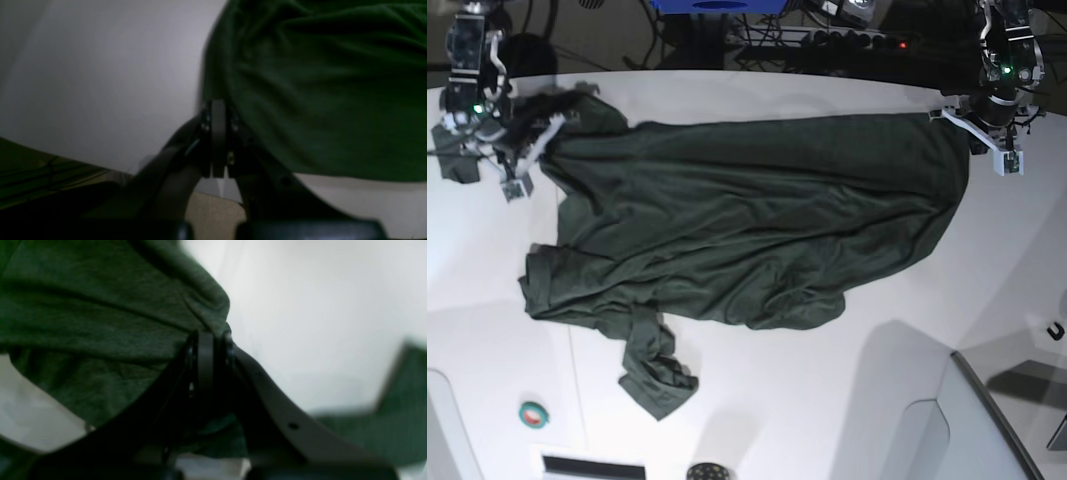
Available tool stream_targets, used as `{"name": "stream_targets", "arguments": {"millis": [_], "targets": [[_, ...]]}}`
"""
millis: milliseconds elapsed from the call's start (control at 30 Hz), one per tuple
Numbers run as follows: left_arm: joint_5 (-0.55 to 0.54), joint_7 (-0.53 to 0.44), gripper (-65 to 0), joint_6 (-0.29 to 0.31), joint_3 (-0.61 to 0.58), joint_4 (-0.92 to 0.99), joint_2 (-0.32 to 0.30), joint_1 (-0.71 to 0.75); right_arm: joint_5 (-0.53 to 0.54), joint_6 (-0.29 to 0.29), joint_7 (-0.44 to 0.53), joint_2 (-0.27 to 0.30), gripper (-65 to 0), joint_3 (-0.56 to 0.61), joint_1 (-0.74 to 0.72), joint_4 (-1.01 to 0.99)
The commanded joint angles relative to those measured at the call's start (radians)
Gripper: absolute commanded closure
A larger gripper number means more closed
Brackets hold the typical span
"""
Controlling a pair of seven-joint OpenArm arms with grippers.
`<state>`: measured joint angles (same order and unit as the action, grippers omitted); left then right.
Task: Layout the t-shirt on the table in an organized manner, then fold the t-shirt properly
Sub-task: 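Regrasp the shirt end with the right gripper and pull it taut, then stretch the shirt flat between both grippers along its length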
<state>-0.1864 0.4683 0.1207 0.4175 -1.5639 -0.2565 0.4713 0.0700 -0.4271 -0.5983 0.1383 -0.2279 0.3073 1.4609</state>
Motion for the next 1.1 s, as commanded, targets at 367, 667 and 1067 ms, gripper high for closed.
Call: {"name": "stream_targets", "arguments": {"millis": [367, 667, 1067], "targets": [[0.003, -0.016, 0.0, -0.005, 0.007, -0.005, -0.01, -0.004, -0.008, 0.004, -0.061, -0.064, -21.8, -0.097, 0.117, 0.268], [-0.006, -0.021, 0.0, -0.005, 0.01, 0.07, -0.014, -0.003, -0.006, 0.001, -0.079, -0.064, -36.5, -0.179, -0.244, 0.007], [-0.006, -0.024, 0.0, -0.005, 0.01, 0.064, -0.007, 0.001, -0.006, 0.0, 0.03, -0.113, -11.7, -0.204, -0.299, -0.081]]}}
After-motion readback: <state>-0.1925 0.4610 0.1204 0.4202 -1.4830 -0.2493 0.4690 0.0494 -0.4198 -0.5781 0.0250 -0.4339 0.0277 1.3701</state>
